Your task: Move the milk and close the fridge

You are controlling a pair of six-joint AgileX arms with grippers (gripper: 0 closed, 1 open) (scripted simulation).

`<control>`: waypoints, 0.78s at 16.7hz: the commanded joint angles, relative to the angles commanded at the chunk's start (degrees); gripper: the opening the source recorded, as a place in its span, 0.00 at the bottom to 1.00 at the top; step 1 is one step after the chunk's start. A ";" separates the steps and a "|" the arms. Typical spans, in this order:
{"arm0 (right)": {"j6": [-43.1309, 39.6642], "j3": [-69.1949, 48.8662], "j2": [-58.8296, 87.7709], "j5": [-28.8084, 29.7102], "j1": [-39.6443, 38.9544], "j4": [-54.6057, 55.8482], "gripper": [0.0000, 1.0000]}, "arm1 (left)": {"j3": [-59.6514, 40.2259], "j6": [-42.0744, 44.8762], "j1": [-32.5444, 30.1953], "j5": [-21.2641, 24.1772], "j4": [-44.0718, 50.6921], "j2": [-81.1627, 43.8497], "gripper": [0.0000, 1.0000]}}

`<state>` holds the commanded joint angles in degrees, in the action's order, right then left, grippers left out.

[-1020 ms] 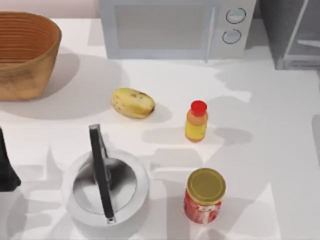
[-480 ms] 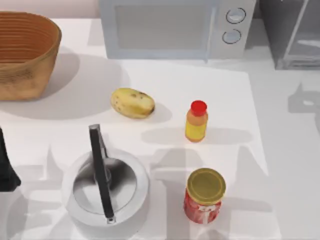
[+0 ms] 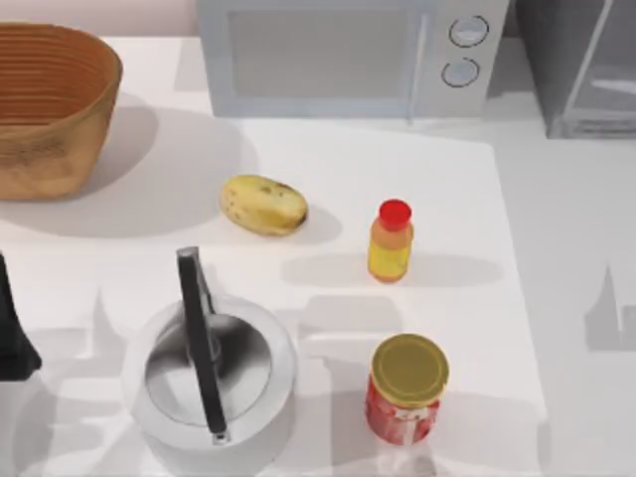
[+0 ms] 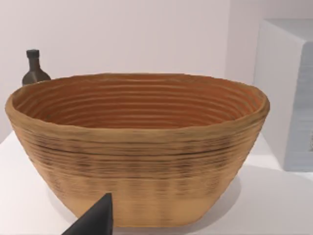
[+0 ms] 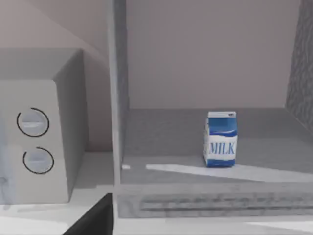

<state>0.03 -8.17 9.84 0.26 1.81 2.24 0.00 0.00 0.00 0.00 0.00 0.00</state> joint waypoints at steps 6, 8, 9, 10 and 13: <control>-0.03 8.17 -9.84 -0.26 -1.81 -2.24 1.00 | 0.00 0.00 0.00 0.00 0.00 0.00 1.00; -0.03 8.17 -9.84 -0.26 -1.81 -2.24 1.00 | 0.00 0.00 0.00 0.00 0.00 0.00 1.00; -0.03 8.17 -9.84 -0.26 -1.81 -2.24 1.00 | 0.00 0.00 0.00 0.00 0.00 0.00 1.00; -0.02 8.05 -9.61 -0.25 -1.59 -2.16 1.00 | 0.00 0.00 0.00 0.00 0.00 0.00 1.00; -0.18 6.87 -11.05 -0.32 -1.68 -4.11 1.00 | 0.00 0.00 0.00 0.00 0.00 0.00 1.00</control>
<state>-0.15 -1.30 -1.21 -0.06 0.13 -1.87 0.00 0.00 0.00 0.00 0.00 0.00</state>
